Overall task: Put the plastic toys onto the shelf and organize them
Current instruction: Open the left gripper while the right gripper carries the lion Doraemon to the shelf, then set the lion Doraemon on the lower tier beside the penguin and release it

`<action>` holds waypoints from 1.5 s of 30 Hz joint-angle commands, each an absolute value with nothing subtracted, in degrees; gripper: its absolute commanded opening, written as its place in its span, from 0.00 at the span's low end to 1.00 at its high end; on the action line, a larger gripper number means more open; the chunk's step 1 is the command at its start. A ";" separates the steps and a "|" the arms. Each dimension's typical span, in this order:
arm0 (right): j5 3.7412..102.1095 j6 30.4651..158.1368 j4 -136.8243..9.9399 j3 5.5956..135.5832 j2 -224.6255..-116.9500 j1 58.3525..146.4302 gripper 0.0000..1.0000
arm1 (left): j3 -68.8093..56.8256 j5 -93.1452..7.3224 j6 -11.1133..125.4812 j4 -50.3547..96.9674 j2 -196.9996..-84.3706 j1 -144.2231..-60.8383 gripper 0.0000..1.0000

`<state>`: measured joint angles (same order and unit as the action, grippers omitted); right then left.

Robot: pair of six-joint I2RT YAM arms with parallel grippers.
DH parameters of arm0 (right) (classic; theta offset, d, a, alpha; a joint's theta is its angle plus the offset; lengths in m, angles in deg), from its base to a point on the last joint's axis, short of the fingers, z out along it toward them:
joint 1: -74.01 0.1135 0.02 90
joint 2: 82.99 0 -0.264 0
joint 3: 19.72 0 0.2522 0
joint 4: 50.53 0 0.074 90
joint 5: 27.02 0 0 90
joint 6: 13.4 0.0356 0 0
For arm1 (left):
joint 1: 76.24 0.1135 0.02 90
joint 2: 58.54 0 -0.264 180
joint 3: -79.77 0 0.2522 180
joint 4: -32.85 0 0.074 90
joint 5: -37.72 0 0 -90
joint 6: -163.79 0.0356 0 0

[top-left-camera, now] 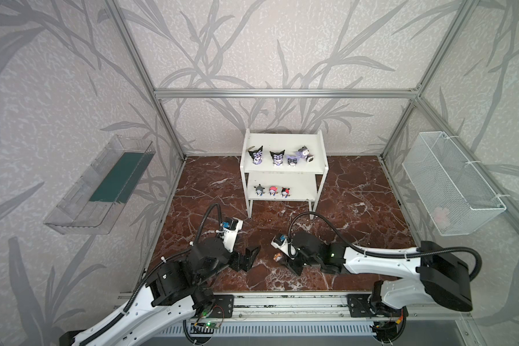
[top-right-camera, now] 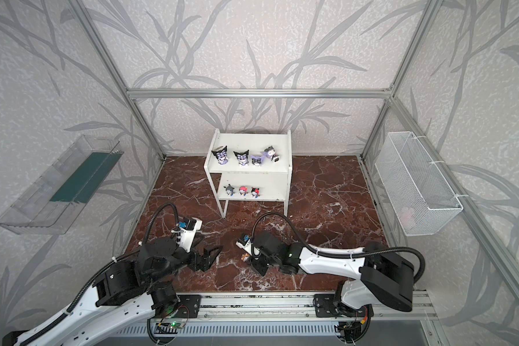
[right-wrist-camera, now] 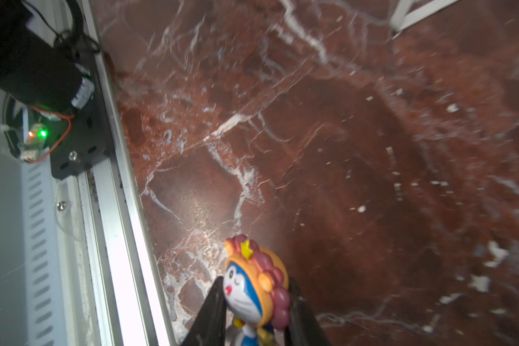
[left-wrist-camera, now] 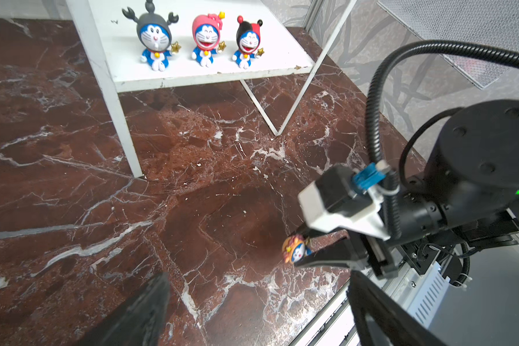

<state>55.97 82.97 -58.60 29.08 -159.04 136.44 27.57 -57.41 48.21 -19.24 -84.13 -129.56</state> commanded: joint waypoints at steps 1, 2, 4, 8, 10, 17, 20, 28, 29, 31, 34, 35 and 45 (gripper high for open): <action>58.24 79.22 -43.37 24.80 -154.13 133.39 0.20 | 25.80 -59.29 50.48 -21.67 -83.98 -129.27 0.96; 58.80 78.67 -40.21 23.61 -153.14 131.70 0.20 | 25.80 -59.29 50.78 -21.65 -84.12 -129.34 0.96; 59.83 77.25 -33.98 21.62 -151.91 129.22 0.20 | 25.72 -58.99 51.03 -21.63 -84.21 -129.25 0.96; 64.09 73.56 -19.10 18.62 -153.03 126.03 0.20 | 26.13 -58.18 51.11 -21.15 -83.99 -129.29 0.96; 66.37 72.06 -13.16 18.29 -154.86 124.56 0.19 | 26.25 -57.93 51.03 -20.92 -83.85 -129.37 0.96; 72.89 69.80 2.90 19.51 -163.67 120.09 0.19 | 26.55 -57.47 50.98 -20.61 -83.85 -129.28 0.96; 76.60 68.88 7.85 19.92 -166.65 119.72 0.19 | 26.63 -57.30 50.97 -20.64 -83.85 -129.33 0.96; 80.10 69.03 13.22 21.54 -171.25 118.75 0.20 | 26.72 -57.29 51.05 -20.44 -83.85 -129.34 0.97; 80.27 68.91 13.76 21.76 -171.63 118.66 0.20 | 26.72 -57.29 51.03 -20.46 -83.85 -129.35 0.97; 80.03 69.42 12.81 22.60 -172.00 118.11 0.20 | 26.73 -57.21 51.11 -20.33 -83.85 -129.33 0.97; 80.59 69.95 12.21 23.42 -172.74 117.69 0.21 | 26.72 -57.20 51.20 -20.29 -83.83 -129.33 0.98; 80.93 70.08 12.48 23.56 -173.05 117.56 0.21 | 26.72 -57.25 51.14 -20.29 -83.85 -129.37 0.98; 82.05 72.03 13.21 24.46 -176.73 116.81 0.23 | 26.74 -57.27 51.07 -20.39 -83.79 -129.33 0.98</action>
